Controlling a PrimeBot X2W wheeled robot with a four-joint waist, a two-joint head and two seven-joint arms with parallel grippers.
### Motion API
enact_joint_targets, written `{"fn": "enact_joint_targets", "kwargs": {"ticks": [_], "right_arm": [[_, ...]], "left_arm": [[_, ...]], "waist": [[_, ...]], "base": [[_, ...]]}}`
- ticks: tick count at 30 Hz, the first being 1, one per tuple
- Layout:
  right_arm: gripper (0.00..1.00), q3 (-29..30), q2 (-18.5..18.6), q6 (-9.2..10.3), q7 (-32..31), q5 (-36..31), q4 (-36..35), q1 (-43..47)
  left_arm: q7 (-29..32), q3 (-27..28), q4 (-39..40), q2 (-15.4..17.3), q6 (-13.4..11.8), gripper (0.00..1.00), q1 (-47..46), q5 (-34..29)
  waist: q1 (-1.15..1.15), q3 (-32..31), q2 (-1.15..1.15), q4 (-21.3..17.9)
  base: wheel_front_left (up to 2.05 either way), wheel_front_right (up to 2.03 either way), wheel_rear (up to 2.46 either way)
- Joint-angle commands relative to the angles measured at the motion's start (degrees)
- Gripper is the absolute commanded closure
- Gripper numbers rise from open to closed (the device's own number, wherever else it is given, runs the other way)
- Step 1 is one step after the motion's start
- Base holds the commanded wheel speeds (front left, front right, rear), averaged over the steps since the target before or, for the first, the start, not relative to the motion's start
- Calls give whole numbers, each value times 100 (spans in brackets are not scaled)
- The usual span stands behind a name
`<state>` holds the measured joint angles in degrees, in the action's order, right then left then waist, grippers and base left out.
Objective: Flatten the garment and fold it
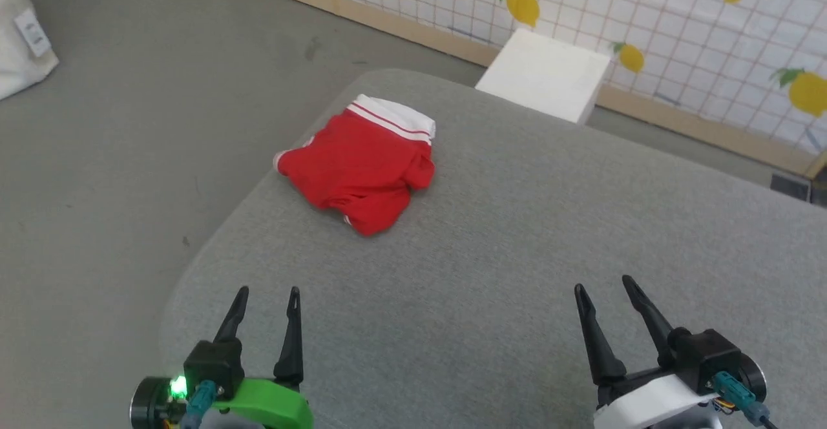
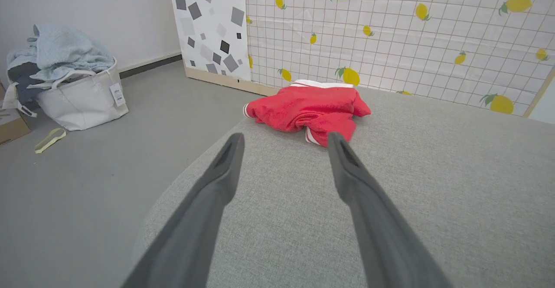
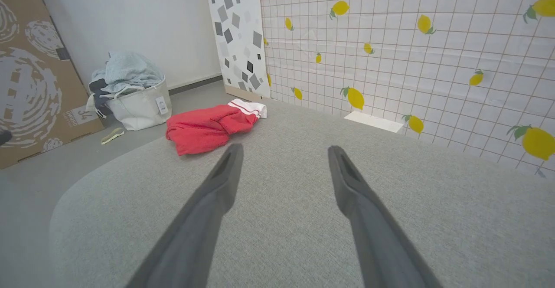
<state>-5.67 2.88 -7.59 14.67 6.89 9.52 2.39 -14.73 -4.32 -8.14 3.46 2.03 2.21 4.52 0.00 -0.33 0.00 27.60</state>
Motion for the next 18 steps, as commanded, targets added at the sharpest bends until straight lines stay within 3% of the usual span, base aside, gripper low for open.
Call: {"fn": "enact_joint_targets", "kwargs": {"ticks": [1, 7, 13, 18], "right_arm": [[0, 20, -1, 10, 33, -73, -48, -67], [0, 37, -1, 10, 22, -351, -252, -297], [0, -30, -1, 10, -93, -587, -669, -594], [0, -45, -1, 10, -191, -679, -1045, -753]], "left_arm": [[-27, -16, -14, 59, 92, 0, -198, -55], [137, -197, -343, 422, 395, 0, -1191, 13], [815, -269, -570, 1065, 529, 0, -2782, 474], [2183, -910, -1099, 1791, 543, 0, -3996, 1313]], "waist": [[0, 255, 0, -241], [0, 891, 0, -706], [0, 1644, 0, -1269], [0, 2166, 0, -1669]], "base": [[0, 0, 0], [0, 0, 0], [0, 0, 0], [0, 0, 0]]}}
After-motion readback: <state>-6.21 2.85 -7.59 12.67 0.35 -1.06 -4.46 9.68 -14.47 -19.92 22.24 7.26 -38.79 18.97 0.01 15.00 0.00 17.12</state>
